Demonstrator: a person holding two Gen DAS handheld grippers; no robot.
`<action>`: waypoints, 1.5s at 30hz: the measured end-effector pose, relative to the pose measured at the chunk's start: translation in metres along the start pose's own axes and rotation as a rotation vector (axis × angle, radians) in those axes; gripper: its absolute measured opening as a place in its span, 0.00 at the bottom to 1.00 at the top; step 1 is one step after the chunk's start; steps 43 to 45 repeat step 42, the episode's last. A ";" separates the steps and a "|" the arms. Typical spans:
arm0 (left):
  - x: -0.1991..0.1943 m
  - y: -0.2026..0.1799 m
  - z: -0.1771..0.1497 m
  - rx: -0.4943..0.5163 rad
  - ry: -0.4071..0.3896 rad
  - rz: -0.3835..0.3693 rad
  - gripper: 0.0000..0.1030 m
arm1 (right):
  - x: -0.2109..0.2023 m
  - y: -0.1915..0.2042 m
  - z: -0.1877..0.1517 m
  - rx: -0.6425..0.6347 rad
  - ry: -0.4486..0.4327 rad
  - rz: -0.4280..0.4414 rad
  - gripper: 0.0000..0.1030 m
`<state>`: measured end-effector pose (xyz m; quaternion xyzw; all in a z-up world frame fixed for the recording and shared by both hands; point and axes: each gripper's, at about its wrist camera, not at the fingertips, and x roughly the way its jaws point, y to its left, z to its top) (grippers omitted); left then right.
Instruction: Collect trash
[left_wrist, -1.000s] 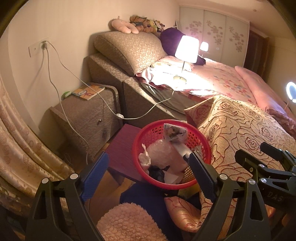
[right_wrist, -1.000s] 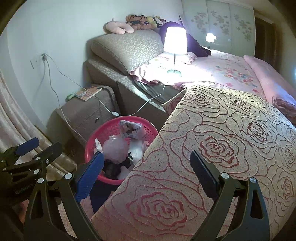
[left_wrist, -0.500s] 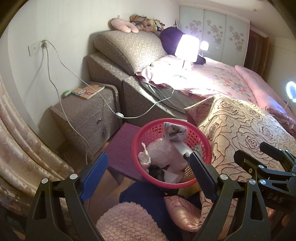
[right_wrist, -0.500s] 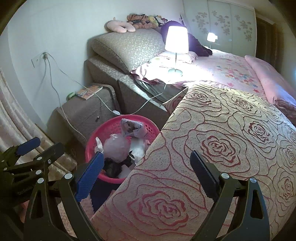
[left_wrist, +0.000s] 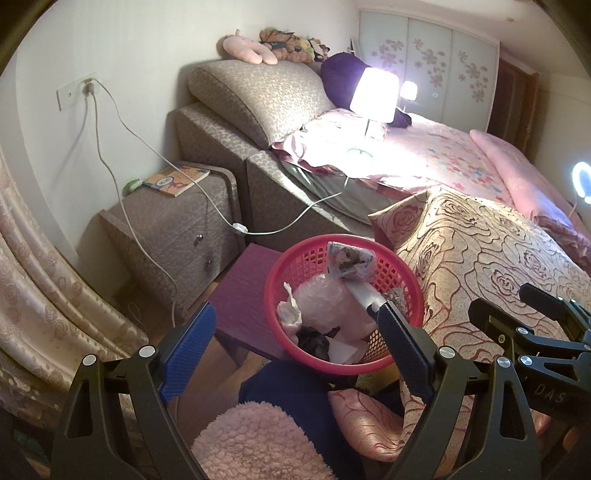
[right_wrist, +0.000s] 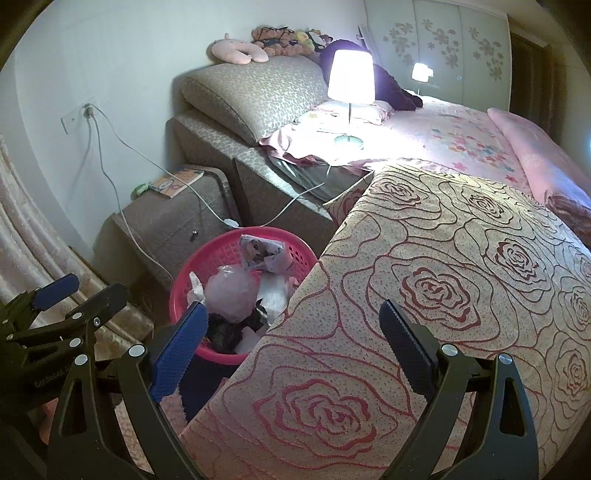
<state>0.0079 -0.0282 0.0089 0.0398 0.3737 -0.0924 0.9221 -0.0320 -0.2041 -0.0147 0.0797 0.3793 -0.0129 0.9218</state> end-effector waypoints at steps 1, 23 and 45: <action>0.000 0.000 0.000 0.000 0.000 0.000 0.83 | 0.000 0.000 0.000 0.000 0.000 0.001 0.88; 0.007 -0.001 -0.006 -0.009 0.018 -0.023 0.83 | 0.001 0.000 -0.002 0.003 0.002 0.000 0.88; 0.001 -0.011 -0.002 -0.002 0.019 -0.082 0.83 | -0.022 -0.067 -0.013 0.089 -0.003 -0.106 0.88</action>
